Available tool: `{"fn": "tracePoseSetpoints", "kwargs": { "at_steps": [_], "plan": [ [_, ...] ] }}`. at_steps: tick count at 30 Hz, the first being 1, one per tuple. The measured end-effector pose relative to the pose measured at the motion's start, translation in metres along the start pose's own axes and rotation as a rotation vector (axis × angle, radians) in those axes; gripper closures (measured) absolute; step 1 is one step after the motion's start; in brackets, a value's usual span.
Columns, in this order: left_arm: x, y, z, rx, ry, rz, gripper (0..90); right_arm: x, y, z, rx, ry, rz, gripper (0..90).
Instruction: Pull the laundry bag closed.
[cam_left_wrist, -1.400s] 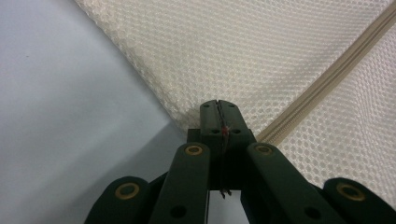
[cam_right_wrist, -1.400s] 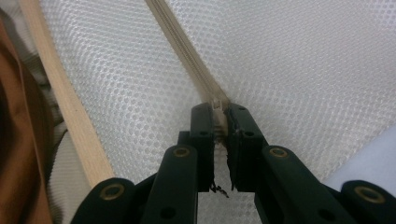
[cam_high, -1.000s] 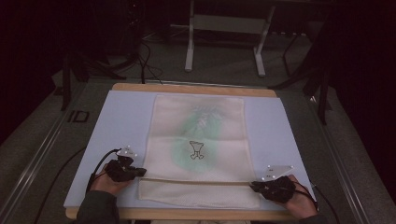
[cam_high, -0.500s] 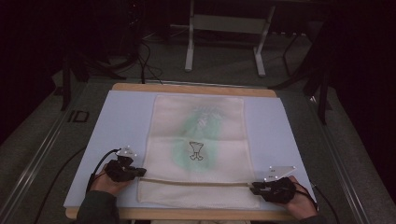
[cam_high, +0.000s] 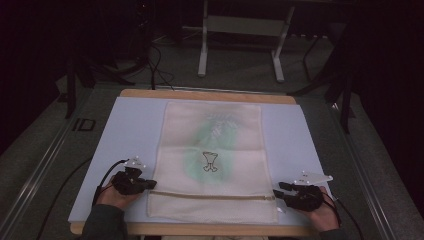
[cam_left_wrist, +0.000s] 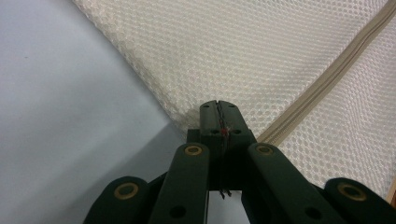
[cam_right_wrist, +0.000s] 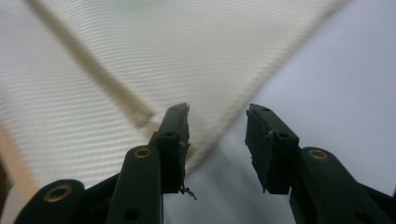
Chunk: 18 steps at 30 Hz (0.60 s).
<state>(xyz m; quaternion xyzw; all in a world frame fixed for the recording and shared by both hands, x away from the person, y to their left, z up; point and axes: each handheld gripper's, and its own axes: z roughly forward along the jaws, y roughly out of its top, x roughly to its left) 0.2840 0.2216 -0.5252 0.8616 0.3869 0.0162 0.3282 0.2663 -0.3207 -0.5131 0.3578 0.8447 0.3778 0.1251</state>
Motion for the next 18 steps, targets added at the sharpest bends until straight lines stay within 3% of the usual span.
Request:
{"fn": "tracePoseSetpoints", "kwargs": {
  "at_steps": [7,18],
  "plan": [
    [-0.005,0.003,0.0,-0.004,0.021,0.023,85.6,-0.012,-0.007,-0.001,-0.033,-0.071,0.073,54.6],
    [-0.01,0.01,0.003,-0.055,0.106,0.055,72.5,-0.019,-0.013,0.007,-0.016,-0.125,0.098,53.4]
  ]
}}
